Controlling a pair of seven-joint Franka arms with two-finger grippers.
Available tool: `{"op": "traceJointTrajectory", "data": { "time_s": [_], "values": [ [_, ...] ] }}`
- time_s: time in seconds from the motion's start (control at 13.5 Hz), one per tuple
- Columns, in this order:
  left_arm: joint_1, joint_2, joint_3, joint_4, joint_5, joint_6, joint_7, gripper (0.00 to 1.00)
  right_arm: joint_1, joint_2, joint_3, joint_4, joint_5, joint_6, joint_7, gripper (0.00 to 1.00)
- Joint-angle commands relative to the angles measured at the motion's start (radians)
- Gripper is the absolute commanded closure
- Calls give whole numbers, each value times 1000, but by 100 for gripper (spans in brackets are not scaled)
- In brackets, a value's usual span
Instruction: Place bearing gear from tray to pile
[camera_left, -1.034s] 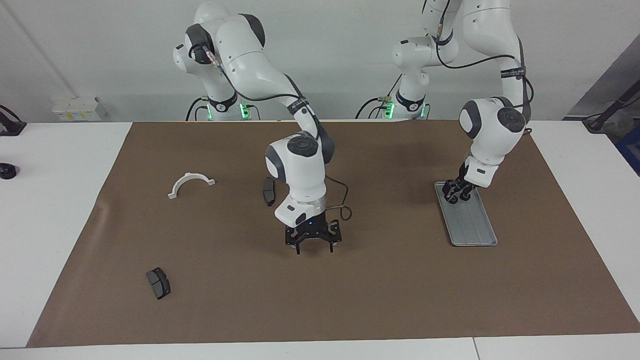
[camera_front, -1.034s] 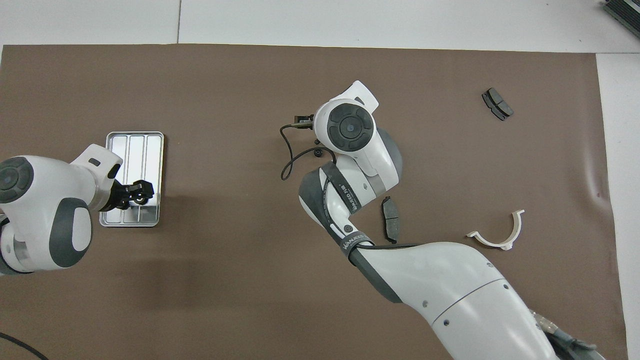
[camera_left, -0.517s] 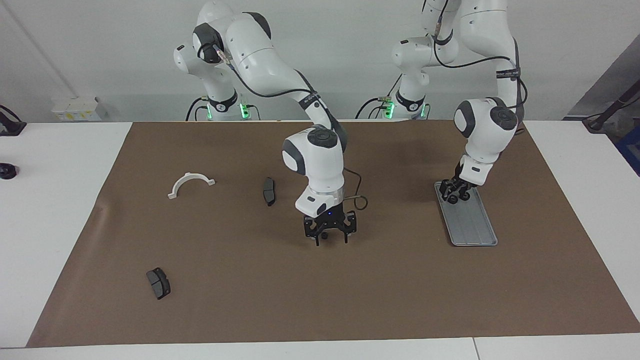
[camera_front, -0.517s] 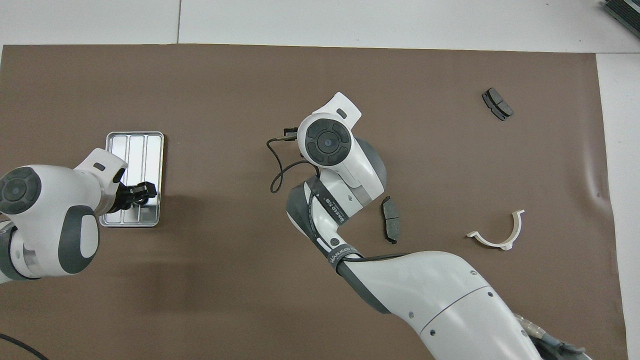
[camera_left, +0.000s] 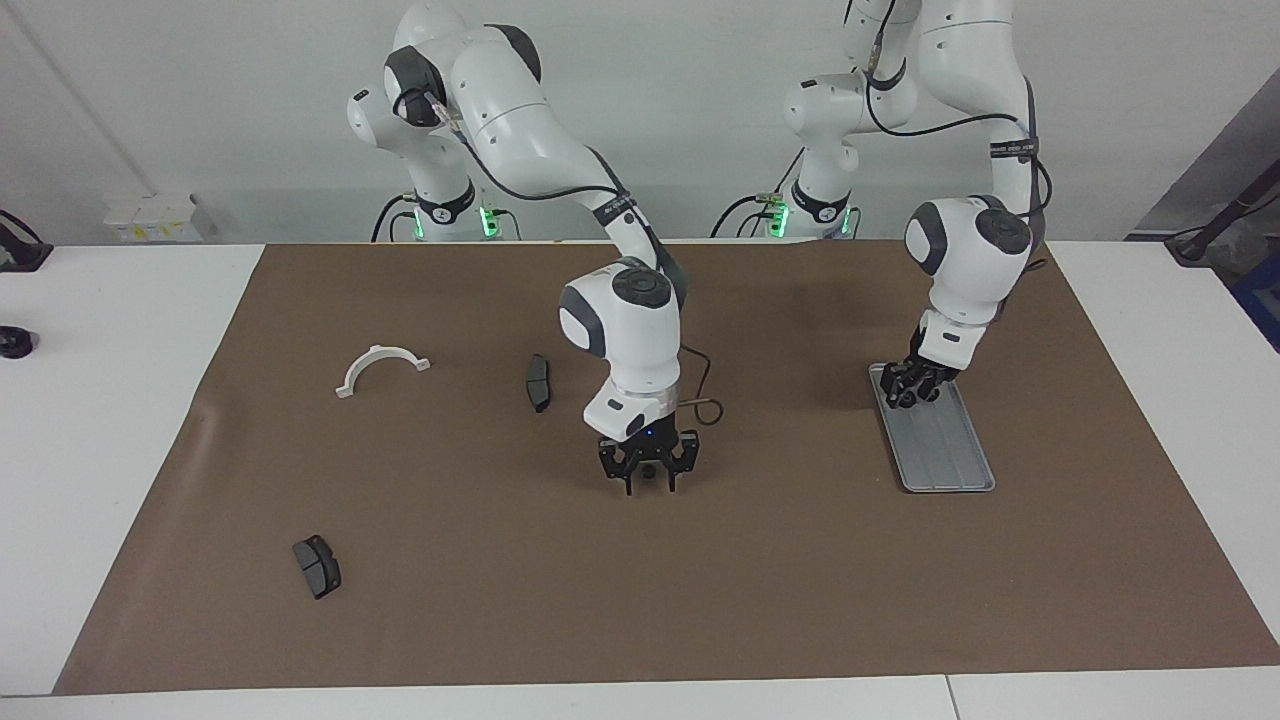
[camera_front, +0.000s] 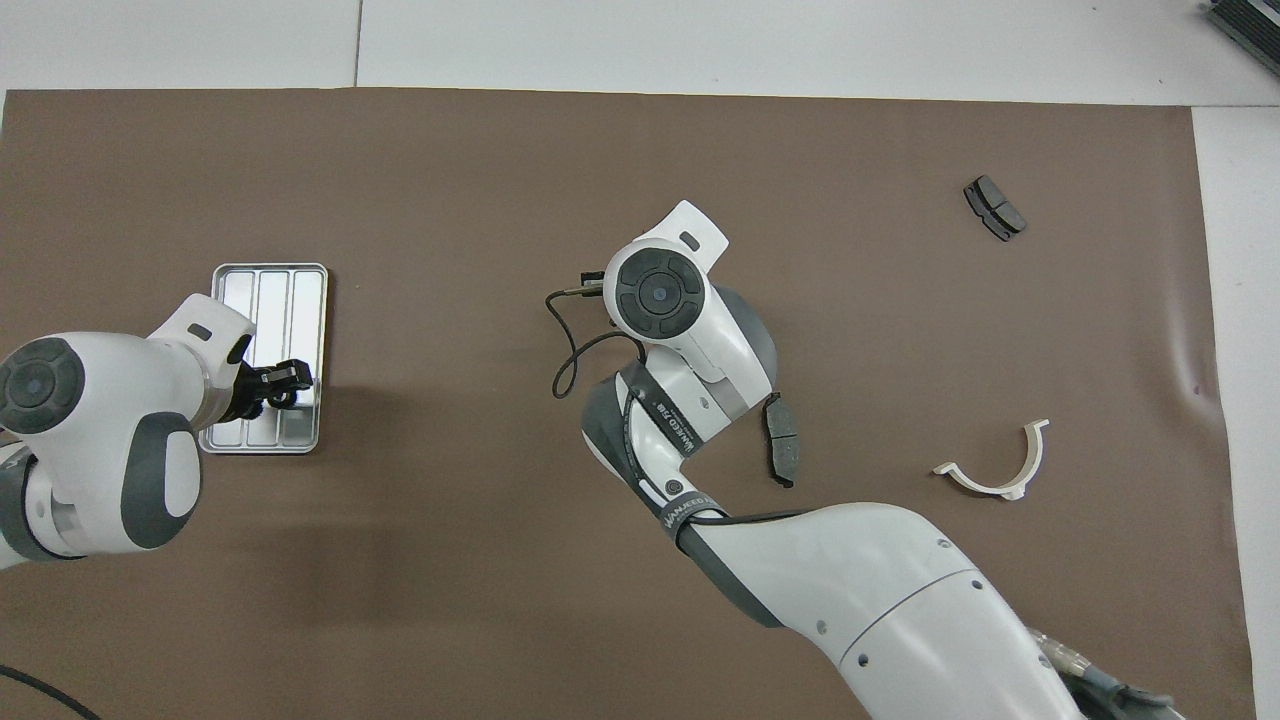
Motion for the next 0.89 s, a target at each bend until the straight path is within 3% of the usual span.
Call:
{"op": "traceJointTrajectory", "data": {
  "time_s": [0.0,0.15,0.59,0.66,0.74,0.81],
  "values": [
    [-15,-8,10,-26,2,25,10,45,0,-43,6,-55,-23,-7,19,49],
    [-13,-7,10,-28,2,27,12,45,1,-49,7,-69,-21,-8,20,54],
    [-10,-7,10,-58,2,46,17,46,21,-61,9,-92,-10,-7,39,56],
    [-10,-7,10,-58,2,46,17,60,23,-63,9,-97,-10,-7,39,57],
    [-10,-7,10,-58,2,45,17,87,23,-64,9,-108,-10,-5,39,58],
    [-9,-2,10,-52,2,46,18,100,23,-71,9,-117,-10,-2,39,60]
  ]
}}
